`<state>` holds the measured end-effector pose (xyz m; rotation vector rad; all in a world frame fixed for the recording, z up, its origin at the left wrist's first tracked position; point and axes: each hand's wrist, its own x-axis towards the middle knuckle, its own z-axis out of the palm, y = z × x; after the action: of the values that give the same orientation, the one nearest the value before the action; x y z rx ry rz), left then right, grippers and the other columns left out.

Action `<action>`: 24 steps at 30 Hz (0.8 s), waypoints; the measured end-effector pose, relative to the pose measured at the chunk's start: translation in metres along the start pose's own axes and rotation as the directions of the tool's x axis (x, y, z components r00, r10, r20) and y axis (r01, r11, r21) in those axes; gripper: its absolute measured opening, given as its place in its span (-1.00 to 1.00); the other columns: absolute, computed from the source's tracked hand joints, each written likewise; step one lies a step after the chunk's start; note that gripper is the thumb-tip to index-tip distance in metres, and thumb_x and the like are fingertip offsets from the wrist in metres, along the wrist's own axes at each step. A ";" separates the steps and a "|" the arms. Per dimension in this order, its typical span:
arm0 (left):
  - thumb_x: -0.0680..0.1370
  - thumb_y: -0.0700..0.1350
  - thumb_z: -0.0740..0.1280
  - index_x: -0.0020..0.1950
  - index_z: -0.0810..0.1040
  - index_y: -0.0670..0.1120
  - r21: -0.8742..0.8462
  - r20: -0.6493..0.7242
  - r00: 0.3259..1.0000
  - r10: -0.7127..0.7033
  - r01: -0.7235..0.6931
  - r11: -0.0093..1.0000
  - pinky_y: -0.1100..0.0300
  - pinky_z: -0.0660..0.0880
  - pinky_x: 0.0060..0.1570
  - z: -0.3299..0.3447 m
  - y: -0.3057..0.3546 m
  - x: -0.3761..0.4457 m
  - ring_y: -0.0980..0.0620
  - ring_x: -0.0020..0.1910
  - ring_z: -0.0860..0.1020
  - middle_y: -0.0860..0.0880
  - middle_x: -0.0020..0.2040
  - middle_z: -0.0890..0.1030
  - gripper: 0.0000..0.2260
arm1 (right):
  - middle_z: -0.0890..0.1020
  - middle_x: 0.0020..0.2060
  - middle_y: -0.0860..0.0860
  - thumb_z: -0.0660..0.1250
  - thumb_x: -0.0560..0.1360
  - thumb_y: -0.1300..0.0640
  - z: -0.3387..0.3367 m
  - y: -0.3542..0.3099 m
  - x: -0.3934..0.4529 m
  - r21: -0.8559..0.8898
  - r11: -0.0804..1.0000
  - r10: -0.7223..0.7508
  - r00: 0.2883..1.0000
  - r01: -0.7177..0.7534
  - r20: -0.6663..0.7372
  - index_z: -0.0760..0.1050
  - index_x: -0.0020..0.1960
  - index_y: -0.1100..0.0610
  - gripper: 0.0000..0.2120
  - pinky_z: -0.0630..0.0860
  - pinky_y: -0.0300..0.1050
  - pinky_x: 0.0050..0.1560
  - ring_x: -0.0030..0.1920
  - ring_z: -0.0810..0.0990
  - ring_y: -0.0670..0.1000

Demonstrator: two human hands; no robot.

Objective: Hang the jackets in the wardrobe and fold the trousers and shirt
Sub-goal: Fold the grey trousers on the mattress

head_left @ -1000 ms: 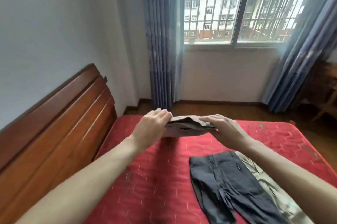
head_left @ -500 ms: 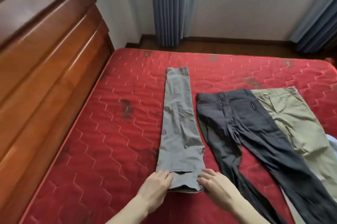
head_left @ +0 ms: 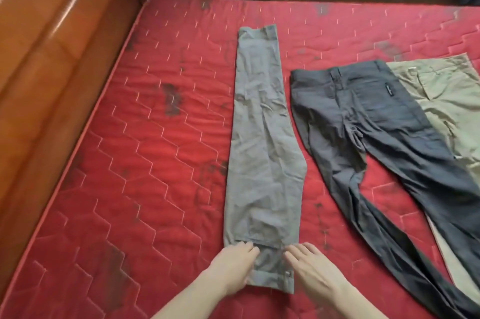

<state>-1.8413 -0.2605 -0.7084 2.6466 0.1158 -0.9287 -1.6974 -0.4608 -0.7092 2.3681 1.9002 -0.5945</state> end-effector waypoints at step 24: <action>0.70 0.15 0.17 0.70 0.16 -0.04 0.050 -0.514 0.856 0.058 -0.038 0.998 -0.19 0.12 0.59 0.109 -0.074 0.089 -0.13 0.69 0.04 -0.13 0.71 0.07 -0.40 | 0.14 0.69 0.00 0.11 0.72 -0.07 0.133 0.016 0.109 0.185 0.949 0.306 0.888 -0.256 -0.342 0.17 0.68 0.06 -0.43 0.08 0.11 0.65 0.68 0.08 0.05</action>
<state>-1.8500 -0.2306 -0.8646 2.8512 0.1573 -0.1792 -1.6989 -0.3993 -0.8703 2.9480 1.6149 -0.2758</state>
